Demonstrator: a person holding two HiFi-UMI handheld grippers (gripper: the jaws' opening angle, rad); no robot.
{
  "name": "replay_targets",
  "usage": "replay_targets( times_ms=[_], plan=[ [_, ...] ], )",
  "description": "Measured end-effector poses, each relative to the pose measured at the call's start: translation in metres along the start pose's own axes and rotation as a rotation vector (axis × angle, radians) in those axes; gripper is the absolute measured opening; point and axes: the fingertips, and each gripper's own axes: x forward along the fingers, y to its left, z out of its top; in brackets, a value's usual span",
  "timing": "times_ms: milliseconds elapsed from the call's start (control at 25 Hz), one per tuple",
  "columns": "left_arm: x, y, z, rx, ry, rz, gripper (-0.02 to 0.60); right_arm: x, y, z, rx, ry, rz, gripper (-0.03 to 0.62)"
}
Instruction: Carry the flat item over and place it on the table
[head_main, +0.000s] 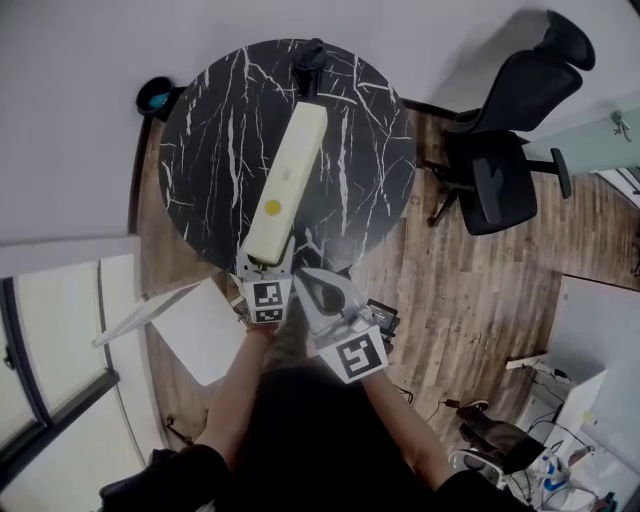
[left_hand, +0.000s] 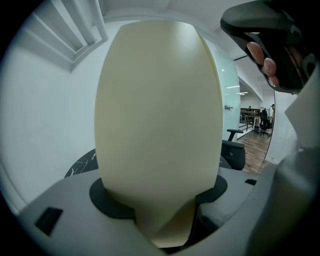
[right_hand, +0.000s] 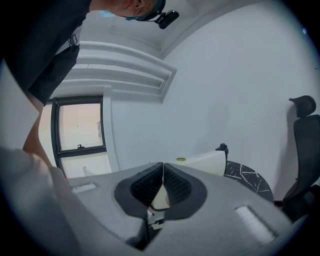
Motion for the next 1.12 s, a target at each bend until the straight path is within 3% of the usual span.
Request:
replay_targets(
  times_ms=[520, 680, 880, 1120],
  plan=[
    [0.005, -0.013, -0.045, -0.031, 0.166, -0.062, 0.318, 0.004, 0.003, -0.002, -0.009, 0.014, 0.01, 0.001],
    [0.005, -0.026, -0.063, -0.025, 0.236, -0.137, 0.353, 0.005, 0.001, -0.002, -0.007, 0.019, 0.006, 0.002],
    [0.0, -0.028, -0.068, -0.02, 0.242, -0.179, 0.36, 0.008, 0.002, 0.0, -0.006, 0.01, -0.006, 0.002],
    [-0.004, -0.033, -0.068, -0.052, 0.241, -0.276, 0.391, 0.022, 0.0, -0.014, -0.03, 0.073, -0.025, 0.002]
  ],
)
